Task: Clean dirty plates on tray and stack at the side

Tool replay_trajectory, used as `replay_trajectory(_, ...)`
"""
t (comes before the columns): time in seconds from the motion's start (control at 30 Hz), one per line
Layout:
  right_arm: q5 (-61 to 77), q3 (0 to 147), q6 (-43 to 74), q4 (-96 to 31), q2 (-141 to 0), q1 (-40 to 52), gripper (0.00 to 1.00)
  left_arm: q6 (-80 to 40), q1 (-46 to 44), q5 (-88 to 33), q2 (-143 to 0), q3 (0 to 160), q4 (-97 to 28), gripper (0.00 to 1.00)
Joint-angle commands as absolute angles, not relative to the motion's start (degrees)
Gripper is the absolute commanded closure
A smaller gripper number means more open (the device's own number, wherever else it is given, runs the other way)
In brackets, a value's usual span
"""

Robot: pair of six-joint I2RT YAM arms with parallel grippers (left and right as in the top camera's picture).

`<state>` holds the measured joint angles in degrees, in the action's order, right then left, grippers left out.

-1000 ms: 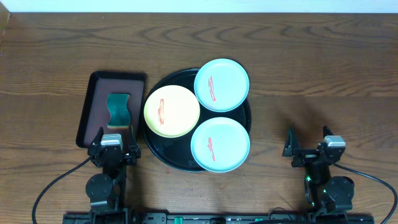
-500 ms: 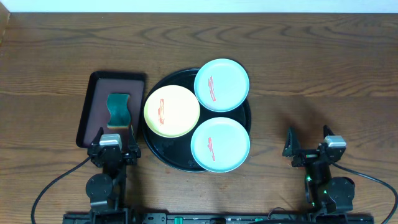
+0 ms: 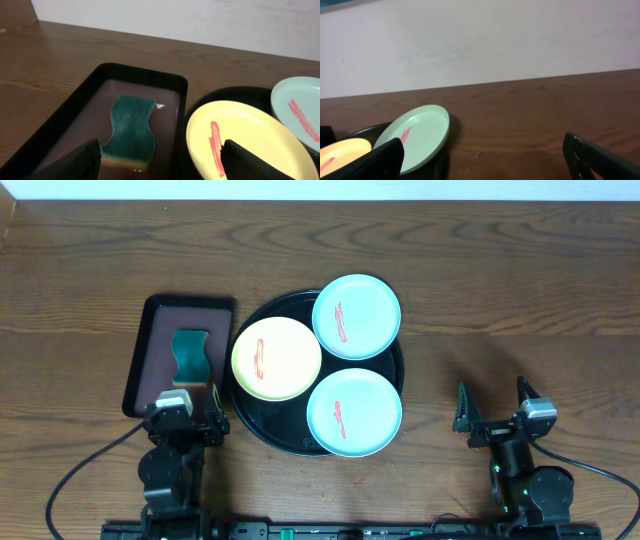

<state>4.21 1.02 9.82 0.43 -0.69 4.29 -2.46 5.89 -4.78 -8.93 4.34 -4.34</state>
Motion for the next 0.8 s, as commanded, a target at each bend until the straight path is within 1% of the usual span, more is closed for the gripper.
replay_trajectory(0.0,5.04,3.66,9.82,0.43,-1.08,3.75,0.01,-3.79,5.69,-5.32,-13.17,10.22,-4.12,0.22)
replay_trajectory(0.2,5.04,6.76,9.80,0.45,-6.42,3.75,0.01,-3.77,5.69,-5.48,-22.46,16.32,-5.41,0.22)
replay_trajectory(0.47,9.93,17.41,9.65,0.45,-21.76,3.75,0.01,-3.81,5.69,-8.56,-35.38,29.95,-16.49,0.23)
replay_trajectory(0.57,13.23,22.31,7.49,0.14,-28.60,3.75,0.01,-5.52,5.69,-10.50,-39.72,36.05,-20.84,0.23)
replay_trajectory(0.77,18.94,33.87,7.18,-5.82,-41.65,3.75,0.01,-5.45,5.69,-11.27,-48.14,48.42,-34.35,0.22)
